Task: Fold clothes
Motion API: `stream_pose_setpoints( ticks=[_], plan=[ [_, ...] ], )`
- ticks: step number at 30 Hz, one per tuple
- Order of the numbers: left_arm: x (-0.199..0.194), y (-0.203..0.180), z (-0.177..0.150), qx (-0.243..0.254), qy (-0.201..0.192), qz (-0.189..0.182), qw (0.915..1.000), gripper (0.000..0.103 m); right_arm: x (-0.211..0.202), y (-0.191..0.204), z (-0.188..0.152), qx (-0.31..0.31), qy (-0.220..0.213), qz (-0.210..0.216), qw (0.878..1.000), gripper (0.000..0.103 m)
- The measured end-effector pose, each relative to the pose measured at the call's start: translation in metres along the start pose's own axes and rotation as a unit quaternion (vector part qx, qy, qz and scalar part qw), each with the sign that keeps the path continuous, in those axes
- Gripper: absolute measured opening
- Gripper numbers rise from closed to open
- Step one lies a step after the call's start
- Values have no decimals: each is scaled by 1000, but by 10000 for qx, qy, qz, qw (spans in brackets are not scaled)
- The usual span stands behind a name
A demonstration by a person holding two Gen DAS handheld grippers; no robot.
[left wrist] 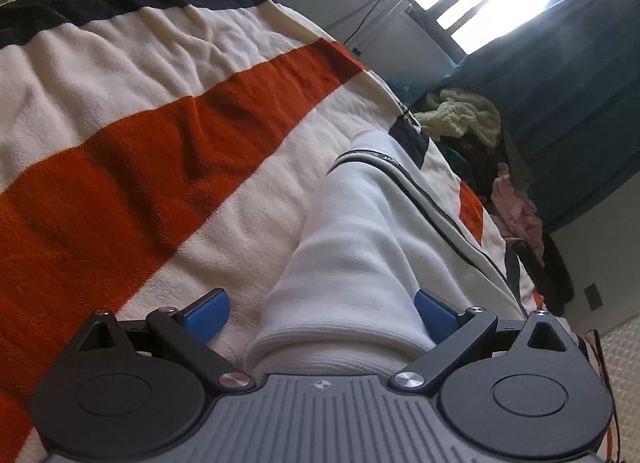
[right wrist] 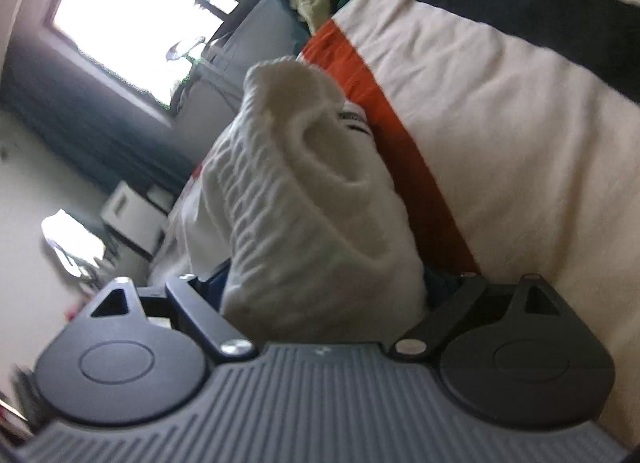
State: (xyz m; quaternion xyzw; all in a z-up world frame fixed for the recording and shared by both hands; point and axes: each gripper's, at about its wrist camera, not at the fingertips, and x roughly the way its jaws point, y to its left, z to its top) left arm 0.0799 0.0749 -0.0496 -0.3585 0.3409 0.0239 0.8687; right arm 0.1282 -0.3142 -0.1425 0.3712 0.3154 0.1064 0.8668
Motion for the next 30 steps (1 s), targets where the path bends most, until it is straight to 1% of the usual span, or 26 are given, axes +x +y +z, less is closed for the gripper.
stream_pose_setpoints(
  ticks=[2,3,5,6,7,8,10,11,12,15,17,19,22,26,30],
  plan=[
    [1,0,0,-28,14,-49,10000,96,0,4,3,113,33,-11,9999,93],
    [2,0,0,-74,24,-94,9999,93,-1,5,3,124,31,52,9999,93],
    [2,2,0,-169,50,-217,9996,86,-3,10,4,-15,53,130,9999,87],
    [3,2,0,-196,74,-283,9994,81,-4,13,4,-62,39,108,9999,80],
    [4,1,1,-177,88,-332,9993,80,-6,15,5,-73,-2,106,9999,71],
    [4,1,0,-124,80,-353,9993,78,-8,17,5,-81,-45,109,9999,67],
    [5,-1,-1,10,64,-422,9991,69,-13,22,5,-96,-133,113,9998,51],
    [5,-1,0,51,68,-501,9987,67,-15,24,6,-104,-176,116,9997,48],
    [4,0,2,72,76,-590,9982,61,-21,28,7,-136,-266,157,9994,44],
    [0,0,7,-55,144,-1020,9947,49,-42,39,15,-64,-550,409,9976,40],
    [-4,-12,12,-105,228,-1244,9919,45,-56,47,25,-128,-787,504,9955,39],
    [-6,-32,17,-163,297,-1482,9884,42,-72,51,40,-140,-1090,637,9919,39],
    [-5,-76,23,13,342,-1738,9842,41,-94,54,68,-174,-1531,794,9849,39],
    [13,-156,38,373,385,-1985,9786,40,-115,43,116,-165,-2060,896,9743,38],
    [41,-243,43,931,357,-2279,9686,40,-133,15,162,-41,-2644,976,9595,38]
  ],
)
